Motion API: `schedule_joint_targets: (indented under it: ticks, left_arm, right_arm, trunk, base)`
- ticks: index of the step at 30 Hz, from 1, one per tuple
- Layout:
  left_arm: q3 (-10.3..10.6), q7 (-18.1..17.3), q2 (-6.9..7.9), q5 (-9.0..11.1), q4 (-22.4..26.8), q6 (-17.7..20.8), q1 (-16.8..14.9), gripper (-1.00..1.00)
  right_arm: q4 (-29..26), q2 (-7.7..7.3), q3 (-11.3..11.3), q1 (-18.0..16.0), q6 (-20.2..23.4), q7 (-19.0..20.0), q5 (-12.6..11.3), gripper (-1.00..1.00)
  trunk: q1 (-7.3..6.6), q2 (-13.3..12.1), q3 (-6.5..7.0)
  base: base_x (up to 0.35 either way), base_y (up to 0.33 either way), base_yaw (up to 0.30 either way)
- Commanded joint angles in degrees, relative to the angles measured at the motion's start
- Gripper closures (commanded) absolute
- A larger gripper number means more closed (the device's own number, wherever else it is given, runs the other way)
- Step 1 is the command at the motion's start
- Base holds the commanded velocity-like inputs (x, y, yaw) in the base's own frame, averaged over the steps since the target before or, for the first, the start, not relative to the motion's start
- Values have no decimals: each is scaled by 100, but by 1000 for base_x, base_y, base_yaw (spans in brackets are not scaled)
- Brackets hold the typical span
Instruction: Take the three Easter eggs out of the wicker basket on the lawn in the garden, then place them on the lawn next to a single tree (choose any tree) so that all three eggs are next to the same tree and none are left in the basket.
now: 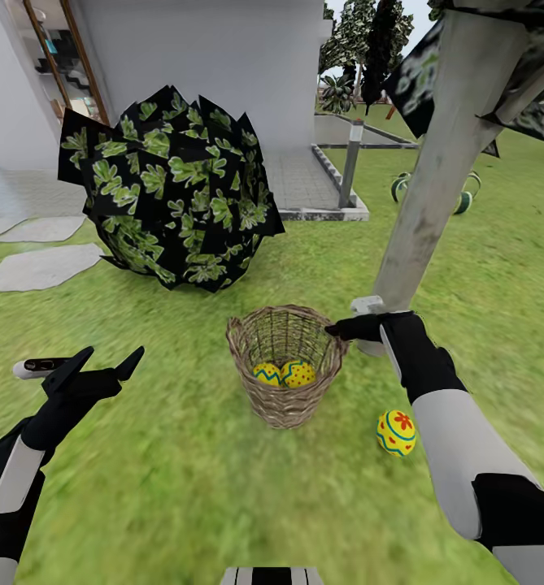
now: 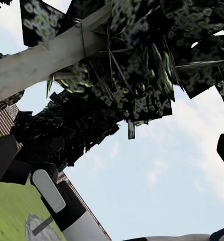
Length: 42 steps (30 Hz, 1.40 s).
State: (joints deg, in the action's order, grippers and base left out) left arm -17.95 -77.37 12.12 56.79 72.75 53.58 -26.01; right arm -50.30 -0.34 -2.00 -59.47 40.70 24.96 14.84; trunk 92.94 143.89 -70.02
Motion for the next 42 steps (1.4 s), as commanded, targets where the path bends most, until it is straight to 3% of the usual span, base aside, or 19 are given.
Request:
schedule_joint_targets:
  ticks: [1, 4, 13, 20, 29, 32, 35, 42]
  left_arm:
    - [1, -5, 1, 16, 17, 56, -1, -100]
    - [2, -4, 1, 16, 26, 58, -1, -100]
    - [0, -5, -7, 16, 20, 61, -1, -100]
    - [2, -6, -8, 16, 22, 63, -1, -100]
    - [2, -1, -8, 16, 20, 57, -2, -100]
    - [2, -5, -8, 16, 23, 63, -1, -100]
    - [9, -11, -9, 16, 54, 64, -1, -100]
    - [121, -1, -113, 13, 114, 61, -1, -100]
  right_arm:
    - [9, 144, -12, -3, 16, -187, 77, -100]
    - [100, 245, 26, -3, 17, -351, 87, -100]
    - [316, 312, 234, -3, 64, -395, 89, -100]
    - [394, 315, 804, -3, 346, -395, 75, -100]
    - [429, 315, 851, -3, 366, -410, 80, -100]
    - [787, 563, 903, -3, 363, -979, 85, -100]
    - [1073, 824, 972, -6, 416, -2055, 66, -100]
    - [1219, 916, 1311, -12, 759, -2167, 49, -100]
  trunk:
    - [2, 2, -5]
    - [2, 2, -5]
    - [2, 2, -5]
    - [2, 2, -5]
    - [2, 2, -5]
    - [2, 2, -5]
    - [2, 2, -5]
    - [2, 2, -5]
  base:
    - [312, 1, 0]
    - [328, 0, 0]
    - [212, 0, 0]
    - [6, 85, 0]
    - [0, 211, 0]
    - [61, 7, 0]
    - [265, 1, 0]
    - [128, 0, 0]
